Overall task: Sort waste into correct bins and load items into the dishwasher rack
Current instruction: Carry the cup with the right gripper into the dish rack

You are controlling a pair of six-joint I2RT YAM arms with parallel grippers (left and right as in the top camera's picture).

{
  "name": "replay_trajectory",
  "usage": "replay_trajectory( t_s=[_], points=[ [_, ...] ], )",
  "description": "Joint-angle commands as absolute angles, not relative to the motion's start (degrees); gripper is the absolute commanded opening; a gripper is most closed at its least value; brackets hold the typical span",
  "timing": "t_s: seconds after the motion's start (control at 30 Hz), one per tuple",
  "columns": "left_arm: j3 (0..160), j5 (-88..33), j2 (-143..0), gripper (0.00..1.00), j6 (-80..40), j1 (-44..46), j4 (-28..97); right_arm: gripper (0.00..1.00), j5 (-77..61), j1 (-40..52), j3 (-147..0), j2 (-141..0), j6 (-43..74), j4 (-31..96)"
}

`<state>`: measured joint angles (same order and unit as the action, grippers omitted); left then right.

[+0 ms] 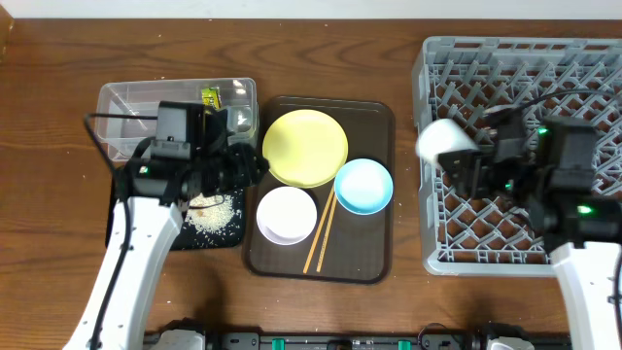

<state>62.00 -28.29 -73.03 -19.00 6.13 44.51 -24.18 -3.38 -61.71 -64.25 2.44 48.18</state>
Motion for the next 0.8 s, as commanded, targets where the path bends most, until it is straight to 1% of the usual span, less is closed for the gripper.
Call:
replay_trajectory(
  t_s=[0.0, 0.3, 0.43, 0.77],
  points=[
    [62.76, -20.73, -70.96, 0.36, -17.58, 5.91, 45.87, 0.01, -10.5, -6.26, -66.92, -63.88, 3.29, 53.58],
    [62.76, -20.01, -70.35, 0.36, -17.61, 5.91, 46.28, 0.01, 7.81, -13.76, -68.77, -67.07, 11.94, 67.99],
    [62.76, -20.01, -70.35, 0.36, -17.61, 5.91, 46.26, 0.01, 8.36, -16.49, -68.66, -70.02, 12.21, 70.48],
    [62.76, -20.01, -70.35, 0.36, -17.61, 5.91, 46.3, 0.01, 8.38, -20.88, -68.55, -75.68, 12.14, 69.69]
  ],
)
